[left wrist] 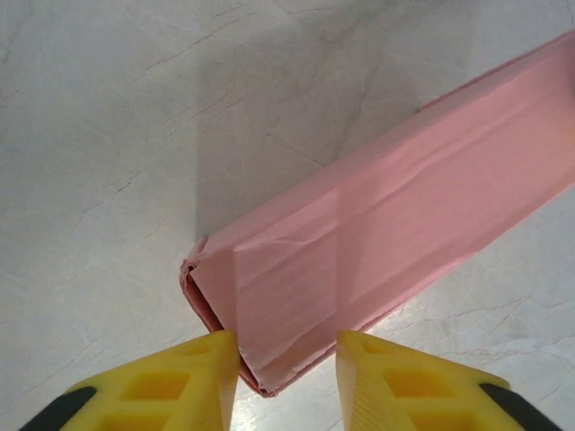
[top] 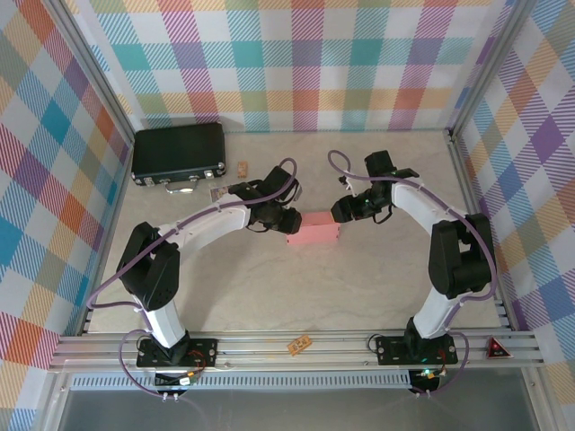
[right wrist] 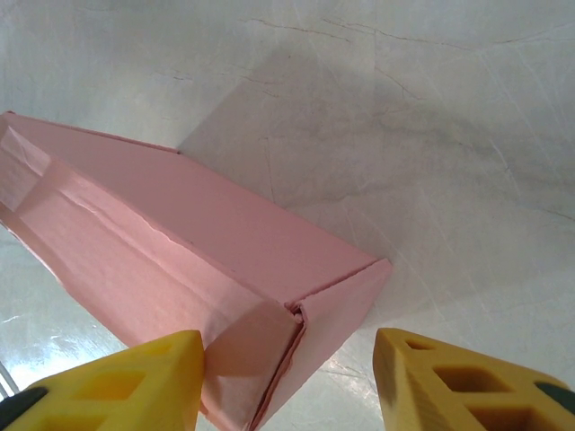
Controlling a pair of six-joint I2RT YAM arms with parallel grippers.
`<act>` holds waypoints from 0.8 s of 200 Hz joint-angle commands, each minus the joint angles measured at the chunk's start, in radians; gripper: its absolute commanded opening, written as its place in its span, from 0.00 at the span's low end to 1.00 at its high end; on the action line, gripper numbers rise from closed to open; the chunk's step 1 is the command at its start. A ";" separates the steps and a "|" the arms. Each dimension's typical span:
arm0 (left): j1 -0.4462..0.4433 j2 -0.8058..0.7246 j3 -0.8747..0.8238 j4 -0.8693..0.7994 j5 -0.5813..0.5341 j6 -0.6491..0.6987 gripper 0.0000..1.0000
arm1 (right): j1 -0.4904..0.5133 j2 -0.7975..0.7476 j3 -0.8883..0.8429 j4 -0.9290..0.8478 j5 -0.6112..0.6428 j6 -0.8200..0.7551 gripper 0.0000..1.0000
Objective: Fold the paper box
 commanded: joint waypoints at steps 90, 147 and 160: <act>-0.005 -0.024 0.063 0.152 0.002 0.506 0.84 | -0.004 -0.084 -0.008 0.104 0.041 0.127 0.59; -0.005 0.103 0.145 0.058 0.196 0.802 0.84 | -0.042 -0.193 -0.076 0.141 0.099 0.148 0.60; -0.005 0.154 0.205 0.000 0.184 0.812 0.82 | -0.050 -0.222 -0.107 0.145 0.102 0.150 0.61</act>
